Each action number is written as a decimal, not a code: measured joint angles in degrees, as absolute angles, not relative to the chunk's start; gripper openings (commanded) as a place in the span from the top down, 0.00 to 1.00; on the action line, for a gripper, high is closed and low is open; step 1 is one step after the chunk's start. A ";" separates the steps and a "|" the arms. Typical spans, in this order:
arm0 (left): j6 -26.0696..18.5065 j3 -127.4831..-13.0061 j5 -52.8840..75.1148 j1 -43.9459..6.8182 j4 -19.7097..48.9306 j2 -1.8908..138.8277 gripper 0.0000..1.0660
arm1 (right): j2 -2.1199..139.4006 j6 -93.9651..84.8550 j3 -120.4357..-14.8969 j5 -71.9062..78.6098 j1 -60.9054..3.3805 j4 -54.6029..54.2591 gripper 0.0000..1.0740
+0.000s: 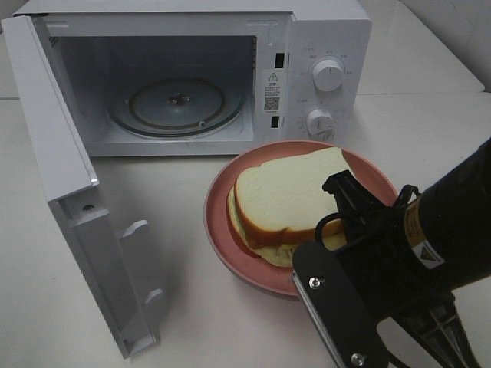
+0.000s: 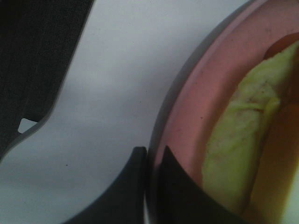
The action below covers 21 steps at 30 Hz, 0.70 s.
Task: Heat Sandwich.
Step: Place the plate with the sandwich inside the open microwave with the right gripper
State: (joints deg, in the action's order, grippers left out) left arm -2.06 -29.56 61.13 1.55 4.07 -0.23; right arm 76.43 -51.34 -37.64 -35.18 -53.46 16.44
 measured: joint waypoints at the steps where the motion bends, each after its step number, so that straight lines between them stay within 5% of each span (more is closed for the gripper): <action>1: -2.06 -29.56 61.13 1.55 4.07 -0.23 0.08 | 76.43 -52.31 -37.64 -35.35 -53.34 16.21 0.97; 21: -2.06 -29.56 61.13 1.55 4.07 -0.23 0.08 | 76.43 -70.59 -38.33 -34.03 -47.67 9.40 0.97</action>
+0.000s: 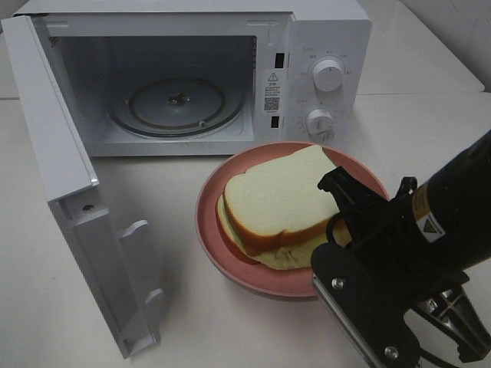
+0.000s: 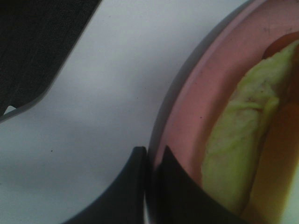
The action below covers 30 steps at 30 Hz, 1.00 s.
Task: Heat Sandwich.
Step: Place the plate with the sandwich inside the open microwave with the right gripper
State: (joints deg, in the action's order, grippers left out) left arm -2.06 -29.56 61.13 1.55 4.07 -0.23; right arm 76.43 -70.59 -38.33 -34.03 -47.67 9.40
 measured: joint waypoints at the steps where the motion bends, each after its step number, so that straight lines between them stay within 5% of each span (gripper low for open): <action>1: -2.06 -29.56 61.13 1.55 4.07 -0.23 0.08 | 76.43 -70.82 -38.79 -34.03 -47.67 9.40 0.97; 30: -2.06 -29.56 61.13 1.55 4.07 -0.23 0.08 | 90.58 -80.96 -54.32 -38.33 -43.14 1.38 0.97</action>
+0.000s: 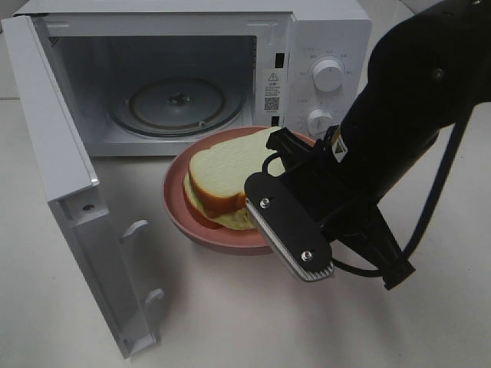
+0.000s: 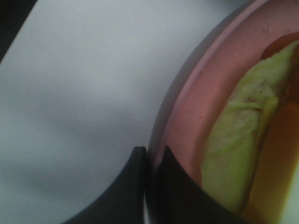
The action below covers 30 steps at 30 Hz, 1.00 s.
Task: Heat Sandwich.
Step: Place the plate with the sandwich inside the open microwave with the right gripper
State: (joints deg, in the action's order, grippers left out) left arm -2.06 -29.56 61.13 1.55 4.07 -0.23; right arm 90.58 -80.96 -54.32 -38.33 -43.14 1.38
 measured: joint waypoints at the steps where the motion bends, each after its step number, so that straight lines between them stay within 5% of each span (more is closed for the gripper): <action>1: -2.06 -29.56 61.13 1.55 4.07 -0.23 0.08 | 90.58 -80.96 -54.32 -38.33 -43.14 1.38 0.97; 30: -2.06 -29.56 61.13 1.55 4.07 -0.23 0.08 | 100.67 -85.26 -67.04 -39.88 -43.14 -2.52 1.00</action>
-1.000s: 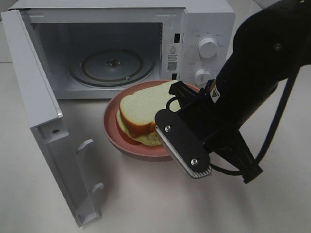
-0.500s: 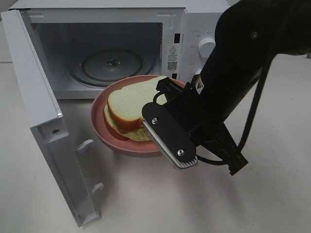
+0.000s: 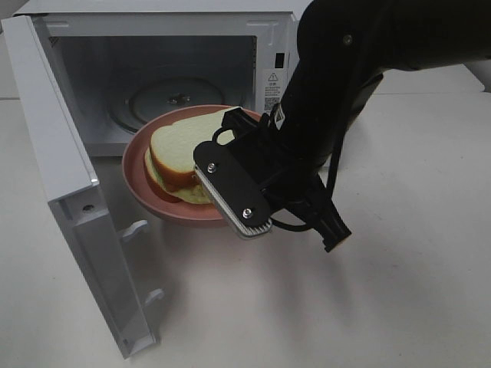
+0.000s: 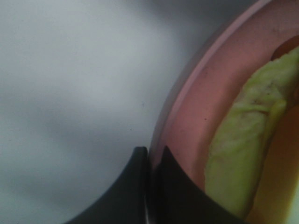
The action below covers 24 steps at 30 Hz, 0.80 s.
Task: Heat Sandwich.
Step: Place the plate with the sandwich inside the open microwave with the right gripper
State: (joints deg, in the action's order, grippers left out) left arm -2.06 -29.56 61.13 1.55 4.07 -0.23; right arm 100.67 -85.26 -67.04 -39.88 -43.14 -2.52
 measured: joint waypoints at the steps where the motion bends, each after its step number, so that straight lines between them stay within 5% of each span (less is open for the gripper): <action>1: -2.06 -29.56 61.13 1.55 4.07 -0.23 0.08 | 101.07 -85.26 -67.67 -40.05 -43.14 -2.52 1.00; 24: -2.06 -29.56 61.13 1.55 4.07 -0.23 0.08 | 114.08 -85.20 -86.86 -48.93 -43.03 -2.29 1.00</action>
State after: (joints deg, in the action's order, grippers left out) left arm -2.06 -29.56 61.13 1.55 4.07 -0.23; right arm 114.08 -85.20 -86.86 -48.93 -43.03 -2.29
